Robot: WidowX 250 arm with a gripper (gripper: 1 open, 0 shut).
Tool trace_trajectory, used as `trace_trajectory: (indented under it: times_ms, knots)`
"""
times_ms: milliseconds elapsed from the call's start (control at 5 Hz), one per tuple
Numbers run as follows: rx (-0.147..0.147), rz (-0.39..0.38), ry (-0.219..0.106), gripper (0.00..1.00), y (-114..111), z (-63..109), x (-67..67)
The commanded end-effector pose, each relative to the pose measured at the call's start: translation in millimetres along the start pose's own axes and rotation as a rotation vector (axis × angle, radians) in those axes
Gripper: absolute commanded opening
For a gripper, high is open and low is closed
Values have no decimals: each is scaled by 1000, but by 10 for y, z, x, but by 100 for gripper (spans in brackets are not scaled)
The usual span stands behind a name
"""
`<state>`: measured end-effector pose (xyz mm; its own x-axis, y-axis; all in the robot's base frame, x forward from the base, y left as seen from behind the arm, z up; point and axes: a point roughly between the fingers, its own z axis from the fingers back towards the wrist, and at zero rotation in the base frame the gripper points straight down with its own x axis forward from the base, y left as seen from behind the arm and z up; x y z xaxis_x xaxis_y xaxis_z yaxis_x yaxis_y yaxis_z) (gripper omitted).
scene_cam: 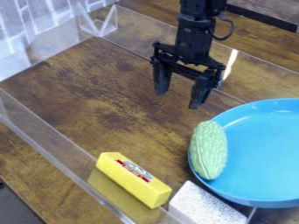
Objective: Put the white object in the blue tray
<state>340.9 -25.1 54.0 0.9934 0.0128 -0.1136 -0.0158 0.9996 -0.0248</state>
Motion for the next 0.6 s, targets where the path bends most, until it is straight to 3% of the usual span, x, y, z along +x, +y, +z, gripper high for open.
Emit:
trace_trajectory:
  times_ms: [0, 400]
  knots:
    - [-11, 37, -46, 100, -69, 38, 32]
    - [-19, 57, -65, 100, -81, 22, 215]
